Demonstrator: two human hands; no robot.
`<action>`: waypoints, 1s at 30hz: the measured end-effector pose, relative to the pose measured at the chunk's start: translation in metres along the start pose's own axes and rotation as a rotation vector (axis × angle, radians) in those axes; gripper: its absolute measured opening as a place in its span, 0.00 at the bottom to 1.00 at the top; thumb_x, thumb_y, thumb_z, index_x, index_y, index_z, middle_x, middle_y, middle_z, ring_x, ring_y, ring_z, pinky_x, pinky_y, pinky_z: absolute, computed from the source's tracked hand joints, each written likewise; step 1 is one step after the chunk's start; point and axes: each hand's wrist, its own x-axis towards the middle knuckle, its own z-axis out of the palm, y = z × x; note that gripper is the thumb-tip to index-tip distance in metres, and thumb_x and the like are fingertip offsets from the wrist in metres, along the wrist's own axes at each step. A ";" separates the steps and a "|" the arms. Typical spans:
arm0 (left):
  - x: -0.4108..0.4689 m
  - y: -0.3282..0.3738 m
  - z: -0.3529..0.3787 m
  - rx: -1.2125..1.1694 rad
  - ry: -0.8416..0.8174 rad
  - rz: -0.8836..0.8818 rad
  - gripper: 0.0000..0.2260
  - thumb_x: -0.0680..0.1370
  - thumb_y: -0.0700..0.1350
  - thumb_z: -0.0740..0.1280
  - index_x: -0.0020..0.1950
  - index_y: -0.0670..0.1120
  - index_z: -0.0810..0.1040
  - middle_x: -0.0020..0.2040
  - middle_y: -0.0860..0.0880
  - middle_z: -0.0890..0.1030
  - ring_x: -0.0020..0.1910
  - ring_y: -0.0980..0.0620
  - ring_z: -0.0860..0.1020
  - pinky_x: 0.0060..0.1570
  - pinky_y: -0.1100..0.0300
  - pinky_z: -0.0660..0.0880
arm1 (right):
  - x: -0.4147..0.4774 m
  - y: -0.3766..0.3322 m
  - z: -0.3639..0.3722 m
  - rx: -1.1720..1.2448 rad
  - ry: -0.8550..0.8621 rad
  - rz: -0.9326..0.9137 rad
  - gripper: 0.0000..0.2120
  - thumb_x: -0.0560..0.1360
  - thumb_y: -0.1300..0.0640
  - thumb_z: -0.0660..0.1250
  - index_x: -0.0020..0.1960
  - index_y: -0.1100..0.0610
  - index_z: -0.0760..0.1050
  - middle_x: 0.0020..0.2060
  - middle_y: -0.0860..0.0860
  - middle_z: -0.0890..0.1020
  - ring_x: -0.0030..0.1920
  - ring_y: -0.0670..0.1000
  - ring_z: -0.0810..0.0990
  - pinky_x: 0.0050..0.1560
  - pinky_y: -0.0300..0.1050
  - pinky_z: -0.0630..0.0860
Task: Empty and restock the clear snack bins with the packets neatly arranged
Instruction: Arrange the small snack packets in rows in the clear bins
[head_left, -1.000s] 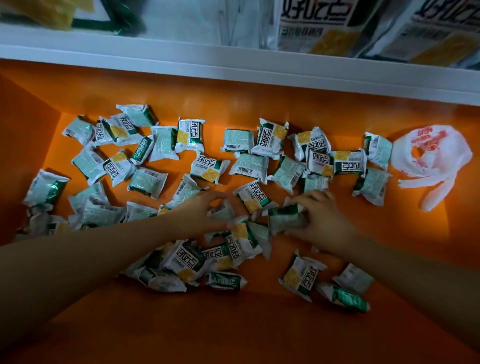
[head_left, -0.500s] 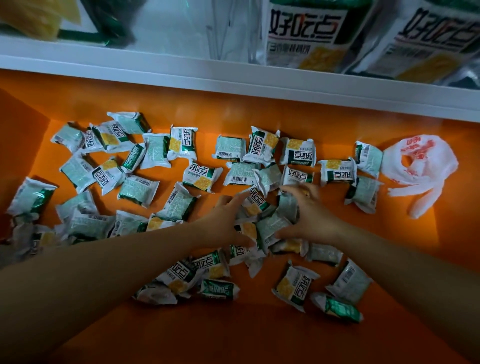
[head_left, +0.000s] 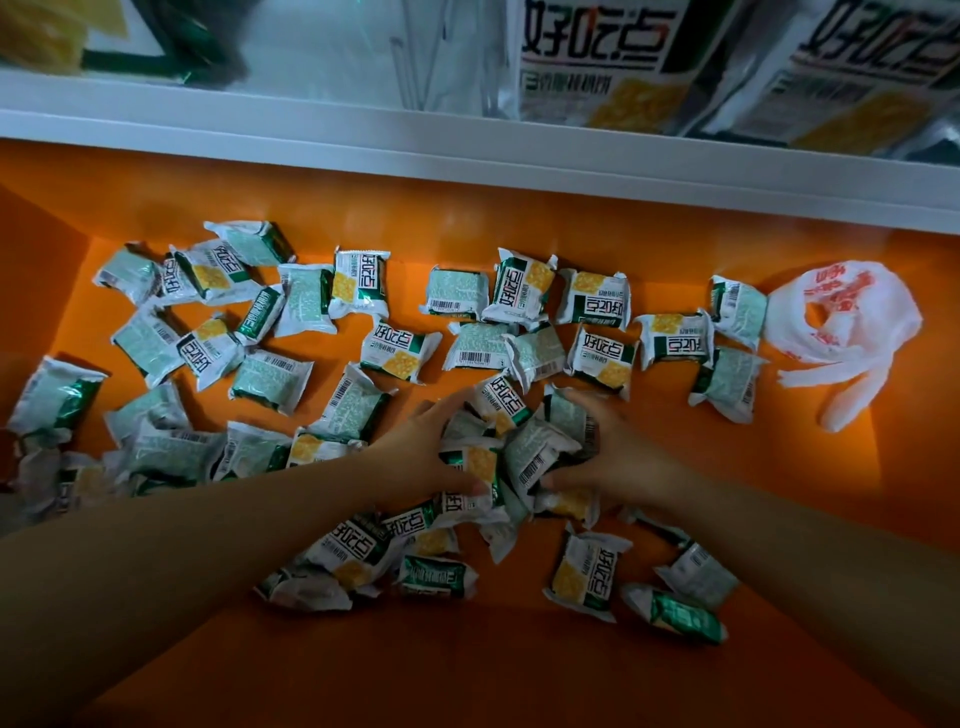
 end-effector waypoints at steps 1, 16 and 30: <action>0.000 0.002 0.002 -0.029 -0.006 0.003 0.48 0.66 0.55 0.77 0.76 0.64 0.47 0.74 0.49 0.61 0.69 0.45 0.68 0.63 0.48 0.72 | 0.002 -0.002 0.000 0.020 0.009 -0.003 0.44 0.68 0.56 0.76 0.76 0.46 0.55 0.77 0.46 0.52 0.76 0.52 0.54 0.59 0.43 0.66; 0.002 0.010 0.004 -0.224 -0.022 -0.029 0.52 0.68 0.46 0.77 0.76 0.61 0.41 0.76 0.46 0.60 0.59 0.46 0.76 0.52 0.51 0.79 | 0.008 -0.010 0.014 0.242 0.027 0.035 0.48 0.68 0.52 0.76 0.77 0.46 0.49 0.77 0.45 0.50 0.77 0.53 0.52 0.68 0.53 0.64; 0.011 0.009 -0.001 -0.177 -0.029 0.060 0.51 0.67 0.47 0.79 0.76 0.59 0.45 0.77 0.49 0.54 0.75 0.47 0.59 0.64 0.52 0.71 | 0.009 -0.023 0.011 0.139 0.003 -0.078 0.39 0.70 0.60 0.75 0.74 0.46 0.58 0.77 0.46 0.52 0.75 0.51 0.57 0.54 0.40 0.66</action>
